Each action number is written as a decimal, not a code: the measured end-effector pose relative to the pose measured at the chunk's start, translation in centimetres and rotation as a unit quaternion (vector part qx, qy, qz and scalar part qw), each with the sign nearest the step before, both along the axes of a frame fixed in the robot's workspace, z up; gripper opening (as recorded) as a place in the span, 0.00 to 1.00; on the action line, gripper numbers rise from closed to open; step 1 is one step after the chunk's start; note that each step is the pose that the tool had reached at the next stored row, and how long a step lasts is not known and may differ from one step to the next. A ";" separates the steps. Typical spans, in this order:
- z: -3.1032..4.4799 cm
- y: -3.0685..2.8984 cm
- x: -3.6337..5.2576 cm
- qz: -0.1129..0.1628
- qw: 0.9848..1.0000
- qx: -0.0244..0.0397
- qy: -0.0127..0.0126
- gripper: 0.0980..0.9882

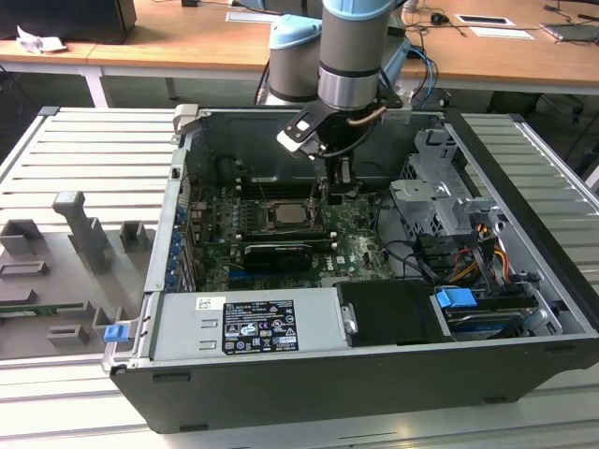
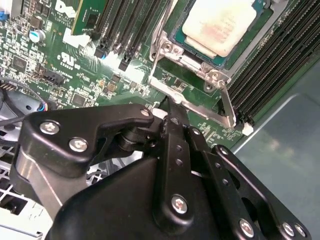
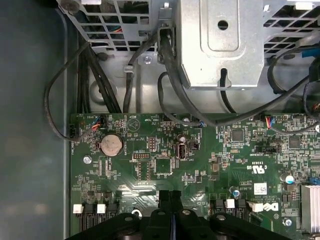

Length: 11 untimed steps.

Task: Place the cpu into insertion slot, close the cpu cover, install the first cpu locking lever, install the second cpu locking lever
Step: 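Close the cpu cover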

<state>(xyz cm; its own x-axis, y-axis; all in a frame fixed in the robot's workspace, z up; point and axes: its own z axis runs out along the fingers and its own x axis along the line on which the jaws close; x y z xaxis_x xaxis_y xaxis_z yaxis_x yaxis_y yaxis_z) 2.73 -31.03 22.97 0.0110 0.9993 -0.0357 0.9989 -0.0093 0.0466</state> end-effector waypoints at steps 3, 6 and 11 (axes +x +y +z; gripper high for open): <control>0.12 0.00 -0.29 0.000 1.000 0.000 0.000 0.01; 0.25 0.02 -2.25 0.000 1.000 0.000 0.000 0.01; -0.17 0.09 -3.32 0.001 1.000 -0.001 0.000 0.01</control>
